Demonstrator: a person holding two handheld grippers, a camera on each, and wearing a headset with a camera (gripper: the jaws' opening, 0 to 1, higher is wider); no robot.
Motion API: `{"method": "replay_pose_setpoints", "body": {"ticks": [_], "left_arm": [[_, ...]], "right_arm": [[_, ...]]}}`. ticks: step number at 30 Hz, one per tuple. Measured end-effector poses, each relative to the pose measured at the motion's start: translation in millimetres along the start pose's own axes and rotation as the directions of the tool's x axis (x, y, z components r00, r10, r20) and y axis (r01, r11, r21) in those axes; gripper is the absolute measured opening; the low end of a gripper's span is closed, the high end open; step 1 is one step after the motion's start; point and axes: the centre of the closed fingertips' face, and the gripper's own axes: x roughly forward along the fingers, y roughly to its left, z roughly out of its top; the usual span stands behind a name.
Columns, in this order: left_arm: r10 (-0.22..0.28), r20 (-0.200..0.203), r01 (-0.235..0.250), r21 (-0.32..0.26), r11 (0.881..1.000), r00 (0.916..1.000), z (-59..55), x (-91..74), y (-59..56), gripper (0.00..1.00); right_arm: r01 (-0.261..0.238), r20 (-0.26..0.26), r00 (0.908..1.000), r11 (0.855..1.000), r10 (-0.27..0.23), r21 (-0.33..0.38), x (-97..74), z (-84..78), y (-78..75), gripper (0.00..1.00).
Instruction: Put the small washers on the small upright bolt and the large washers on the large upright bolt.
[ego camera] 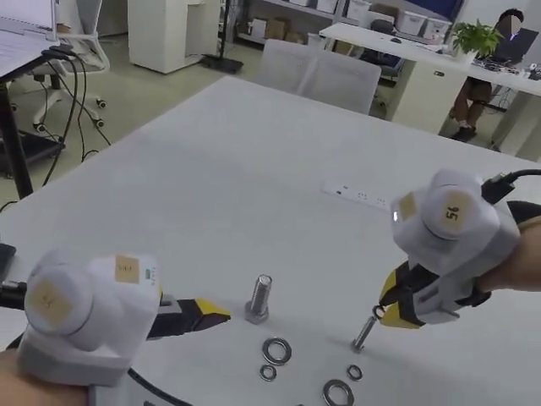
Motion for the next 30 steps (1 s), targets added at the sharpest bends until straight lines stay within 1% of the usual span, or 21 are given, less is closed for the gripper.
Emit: {"method": "replay_pose_setpoints", "body": {"ticks": [8,11,25,30], "left_arm": [[0.0,0.0,0.0,-0.003,1.0,1.0,-0.7,0.3,0.4,0.86],[0.001,0.001,-0.001,-0.005,1.0,1.0,-0.6,-0.1,0.7,0.86],[0.002,0.001,-0.002,-0.008,1.0,1.0,-0.8,-0.1,0.1,0.85],[0.003,0.003,-0.003,-0.011,1.0,1.0,-0.9,-0.4,0.8,0.85]], "right_arm": [[-0.012,-0.004,0.9999,1.0,0.012,-0.002,5.3,-0.6,-0.7,0.14],[-0.021,-0.014,0.9997,1.0,0.021,-0.003,9.3,-2.3,0.1,0.14],[-0.037,-0.015,0.9992,0.999,0.037,0.002,17.8,-5.0,1.5,0.14],[-0.045,-0.02,0.9988,0.999,0.045,0.004,24.1,-6.1,1.9,0.14]]}}
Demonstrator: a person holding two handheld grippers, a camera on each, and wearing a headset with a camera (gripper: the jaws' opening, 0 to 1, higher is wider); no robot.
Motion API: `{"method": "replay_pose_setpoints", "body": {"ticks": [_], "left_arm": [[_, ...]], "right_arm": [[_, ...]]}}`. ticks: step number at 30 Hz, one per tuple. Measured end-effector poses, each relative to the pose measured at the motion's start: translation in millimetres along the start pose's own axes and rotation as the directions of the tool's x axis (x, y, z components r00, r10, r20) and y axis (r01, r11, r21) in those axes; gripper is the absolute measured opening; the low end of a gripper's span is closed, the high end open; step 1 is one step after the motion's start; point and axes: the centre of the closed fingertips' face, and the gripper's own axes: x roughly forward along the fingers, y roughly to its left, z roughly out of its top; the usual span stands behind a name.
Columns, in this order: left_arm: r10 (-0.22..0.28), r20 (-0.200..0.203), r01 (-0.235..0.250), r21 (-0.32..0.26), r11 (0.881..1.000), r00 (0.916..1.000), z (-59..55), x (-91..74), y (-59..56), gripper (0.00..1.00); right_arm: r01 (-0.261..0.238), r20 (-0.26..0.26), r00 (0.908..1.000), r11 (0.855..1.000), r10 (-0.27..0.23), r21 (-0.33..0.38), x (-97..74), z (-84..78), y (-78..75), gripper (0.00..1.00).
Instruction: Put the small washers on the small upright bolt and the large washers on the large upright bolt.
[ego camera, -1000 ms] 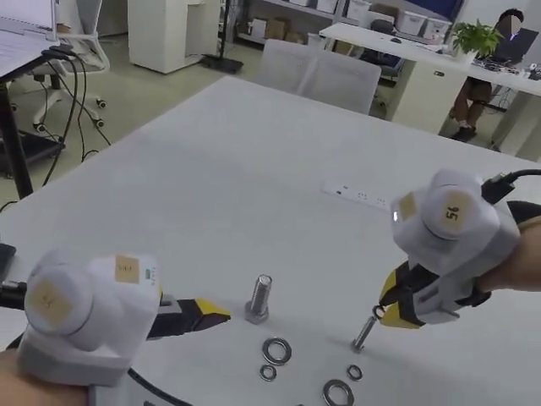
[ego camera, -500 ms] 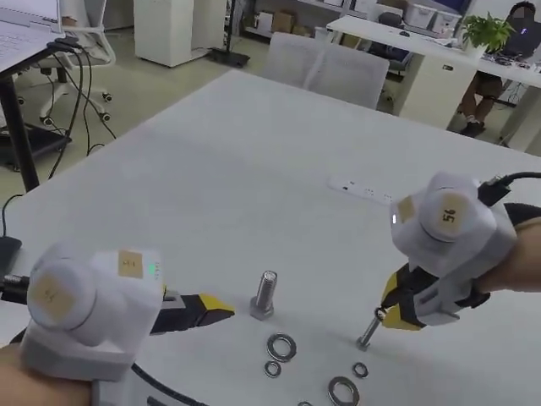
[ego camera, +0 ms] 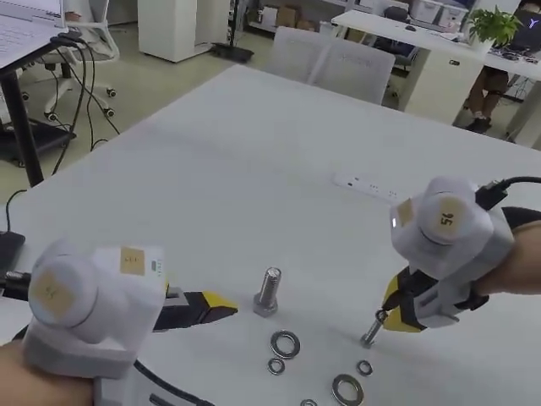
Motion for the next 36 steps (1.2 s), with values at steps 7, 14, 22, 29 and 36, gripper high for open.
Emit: {"method": "replay_pose_setpoints", "body": {"ticks": [7,14,22,29,36], "left_arm": [[-0.001,0.0,0.001,-0.002,1.0,1.0,-0.8,-0.2,0.7,0.85],[-0.002,0.002,0.002,-0.003,1.0,1.0,0.0,0.1,-0.1,0.85],[-0.003,0.0,0.003,-0.005,1.0,1.0,-0.1,0.4,-0.5,0.85],[-0.004,-0.003,0.004,-0.009,1.0,1.0,-1.2,1.0,-0.4,0.85],[-0.004,-0.005,0.003,-0.015,1.0,1.0,-3.1,1.1,-0.3,0.85]], "right_arm": [[-0.022,-0.007,0.9997,1.0,0.022,0.008,12.5,-1.6,1.9,0.14],[-0.036,-0.011,0.9993,0.999,0.036,0.015,22.2,-2.5,4.8,0.14],[-0.049,-0.009,0.9987,0.998,0.05,0.025,31.2,-5.1,7.1,0.14],[-0.055,-0.008,0.9984,0.998,0.055,0.023,36.2,-7.3,8.1,0.14],[-0.06,-0.012,0.9981,0.998,0.06,0.018,41.9,-10.4,9.6,0.14]]}}
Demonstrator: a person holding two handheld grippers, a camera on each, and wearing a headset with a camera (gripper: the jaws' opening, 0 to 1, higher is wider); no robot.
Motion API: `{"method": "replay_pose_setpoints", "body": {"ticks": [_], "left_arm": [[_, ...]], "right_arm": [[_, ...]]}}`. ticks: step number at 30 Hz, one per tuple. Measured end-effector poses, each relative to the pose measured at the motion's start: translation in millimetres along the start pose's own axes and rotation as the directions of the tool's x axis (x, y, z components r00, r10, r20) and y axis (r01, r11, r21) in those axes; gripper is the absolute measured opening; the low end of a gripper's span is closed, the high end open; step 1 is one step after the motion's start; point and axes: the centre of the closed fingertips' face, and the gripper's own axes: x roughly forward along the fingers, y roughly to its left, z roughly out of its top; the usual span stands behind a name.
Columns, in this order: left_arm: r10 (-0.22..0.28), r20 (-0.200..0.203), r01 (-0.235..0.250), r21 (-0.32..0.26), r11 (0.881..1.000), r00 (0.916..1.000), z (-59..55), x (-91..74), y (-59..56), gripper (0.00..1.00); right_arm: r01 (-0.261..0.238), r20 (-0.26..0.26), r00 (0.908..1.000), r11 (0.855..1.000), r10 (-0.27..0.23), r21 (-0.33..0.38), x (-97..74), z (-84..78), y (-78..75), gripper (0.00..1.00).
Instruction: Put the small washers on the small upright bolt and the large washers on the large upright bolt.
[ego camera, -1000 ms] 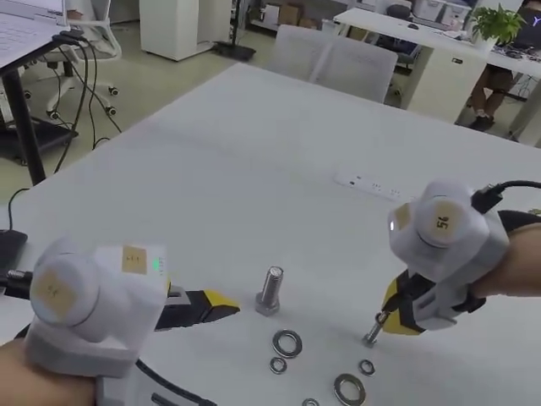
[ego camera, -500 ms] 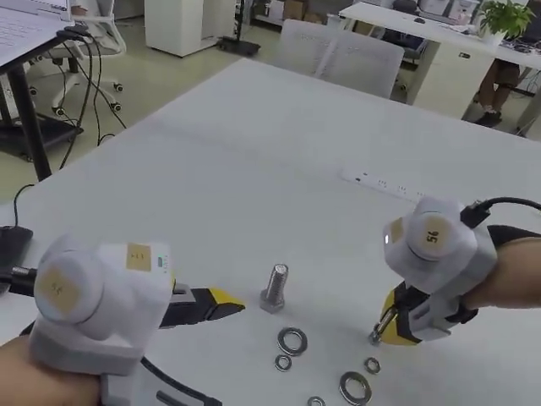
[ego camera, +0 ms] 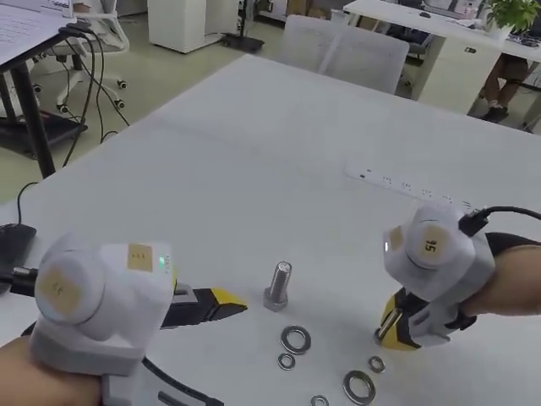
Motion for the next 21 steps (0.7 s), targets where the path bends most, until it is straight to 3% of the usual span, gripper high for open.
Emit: {"method": "replay_pose_setpoints", "body": {"ticks": [21], "left_arm": [[-0.002,-0.009,0.002,-0.003,1.0,1.0,-2.2,0.9,-1.4,0.84]], "right_arm": [[0.002,0.005,1.0,0.999,-0.002,0.053,3.1,-15.4,1.1,0.18]]}}
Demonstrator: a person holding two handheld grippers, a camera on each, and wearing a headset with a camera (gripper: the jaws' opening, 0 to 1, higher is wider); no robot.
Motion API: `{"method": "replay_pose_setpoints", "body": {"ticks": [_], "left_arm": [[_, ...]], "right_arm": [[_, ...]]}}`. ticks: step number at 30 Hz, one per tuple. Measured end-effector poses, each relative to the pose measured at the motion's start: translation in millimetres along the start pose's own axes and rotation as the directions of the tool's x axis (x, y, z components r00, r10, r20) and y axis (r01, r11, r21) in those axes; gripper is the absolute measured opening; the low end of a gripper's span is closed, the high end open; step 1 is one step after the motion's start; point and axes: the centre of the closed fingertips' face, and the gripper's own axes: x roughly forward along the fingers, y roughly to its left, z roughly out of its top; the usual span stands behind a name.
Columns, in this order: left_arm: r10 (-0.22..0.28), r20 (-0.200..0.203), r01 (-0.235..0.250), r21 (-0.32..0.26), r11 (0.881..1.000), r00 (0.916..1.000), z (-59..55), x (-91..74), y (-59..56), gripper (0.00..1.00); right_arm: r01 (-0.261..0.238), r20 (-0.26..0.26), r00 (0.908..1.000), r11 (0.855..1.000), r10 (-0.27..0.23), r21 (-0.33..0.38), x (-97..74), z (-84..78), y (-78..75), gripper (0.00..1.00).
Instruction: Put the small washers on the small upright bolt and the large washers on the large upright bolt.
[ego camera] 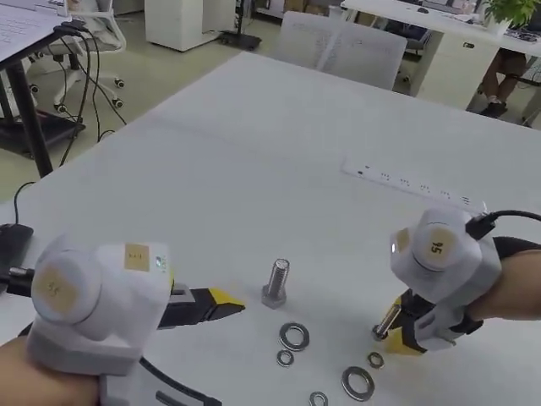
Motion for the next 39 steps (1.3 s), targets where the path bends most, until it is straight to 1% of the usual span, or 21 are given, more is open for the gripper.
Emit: {"method": "replay_pose_setpoints", "body": {"ticks": [8,16,22,30,39], "left_arm": [[0.0,-0.001,0.0,0.002,1.0,1.0,-0.1,-0.8,0.6,0.84],[0.002,0.001,-0.002,0.007,1.0,1.0,0.3,-1.6,1.0,0.84],[0.0,0.005,0.0,0.011,1.0,1.0,1.8,-1.9,0.6,0.84],[-0.002,0.007,0.002,0.017,1.0,1.0,3.3,-1.3,-0.2,0.84],[-0.003,0.013,0.003,0.024,1.0,0.9999,6.3,-1.4,-0.9,0.84]], "right_arm": [[0.001,0.007,1.0,1.0,-0.001,0.018,-0.4,-2.8,2.6,0.18],[-0.005,0.006,1.0,0.999,0.005,0.032,-1.2,-6.5,10.0,0.18],[-0.013,0.0,0.9999,0.999,0.013,0.035,-2.1,-7.8,18.3,0.18],[-0.018,0.021,0.9996,0.999,0.017,0.04,-4.6,-2.3,26.7,0.19],[-0.014,0.038,0.9992,0.999,0.012,0.034,-5.2,6.3,30.3,0.19]]}}
